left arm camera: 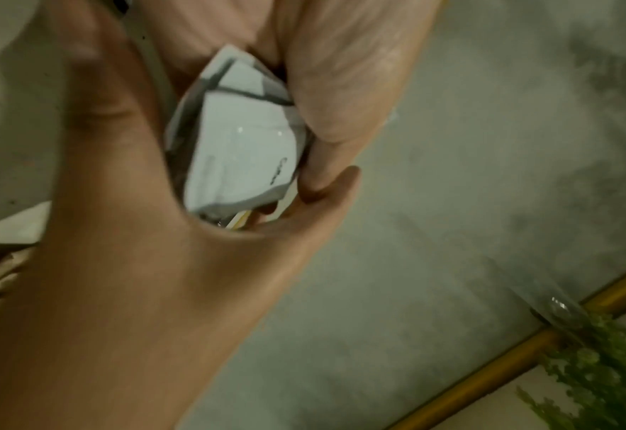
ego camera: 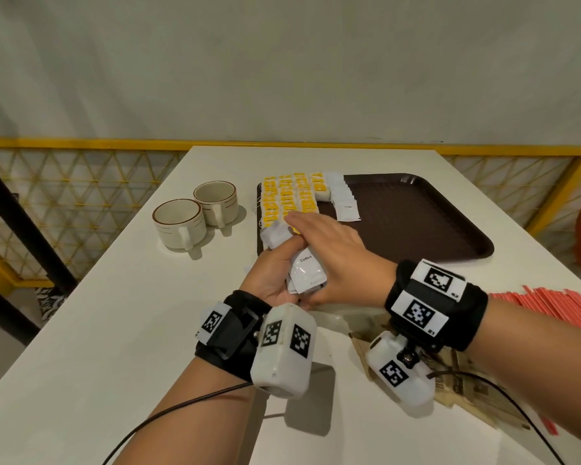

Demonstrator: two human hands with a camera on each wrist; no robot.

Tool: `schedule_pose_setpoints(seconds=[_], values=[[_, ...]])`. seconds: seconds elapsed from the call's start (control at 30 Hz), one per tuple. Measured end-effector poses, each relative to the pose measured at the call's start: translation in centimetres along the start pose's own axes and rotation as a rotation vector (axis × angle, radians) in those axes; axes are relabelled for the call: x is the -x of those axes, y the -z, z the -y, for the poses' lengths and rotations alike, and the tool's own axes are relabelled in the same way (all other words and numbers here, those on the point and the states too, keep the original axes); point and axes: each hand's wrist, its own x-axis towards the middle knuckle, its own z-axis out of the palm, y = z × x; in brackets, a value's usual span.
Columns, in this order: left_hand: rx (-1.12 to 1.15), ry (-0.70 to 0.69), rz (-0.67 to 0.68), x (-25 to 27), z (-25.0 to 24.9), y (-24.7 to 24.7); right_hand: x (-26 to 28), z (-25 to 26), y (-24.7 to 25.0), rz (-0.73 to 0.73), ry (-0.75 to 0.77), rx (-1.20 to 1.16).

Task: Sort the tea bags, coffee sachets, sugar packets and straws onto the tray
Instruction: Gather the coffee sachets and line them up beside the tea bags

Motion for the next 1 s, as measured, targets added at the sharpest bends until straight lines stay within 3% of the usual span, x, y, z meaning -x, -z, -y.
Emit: schedule_pose_setpoints(seconds=[0.13, 0.33, 0.53, 0.67, 0.83, 1.0], values=[[-0.054, 0.066, 0.041, 0.4, -0.2, -0.3, -1.0, -0.6, 0.0, -0.013, 0.041, 0.037], [-0.249, 0.160, -0.004, 1.2, -0.1, -0.7, -1.6, -1.5, 1.0, 0.052, 0.083, -0.027], [-0.167, 0.038, 0.103, 1.6, -0.4, -1.1, -1.4, -1.8, 1.4, 0.013, 0.102, -0.176], [-0.269, -0.040, 0.033, 1.2, 0.4, -1.1, -1.3, -1.5, 1.2, -0.005, 0.075, -0.058], [-0.400, -0.019, -0.072, 1.3, 0.4, -1.5, -1.1, -1.0, 1.4, 0.022, 0.061, 0.020], [-0.352, 0.013, -0.137, 1.5, 0.2, -1.8, -1.1, -0.8, 1.0, 0.007, 0.082, 0.084]])
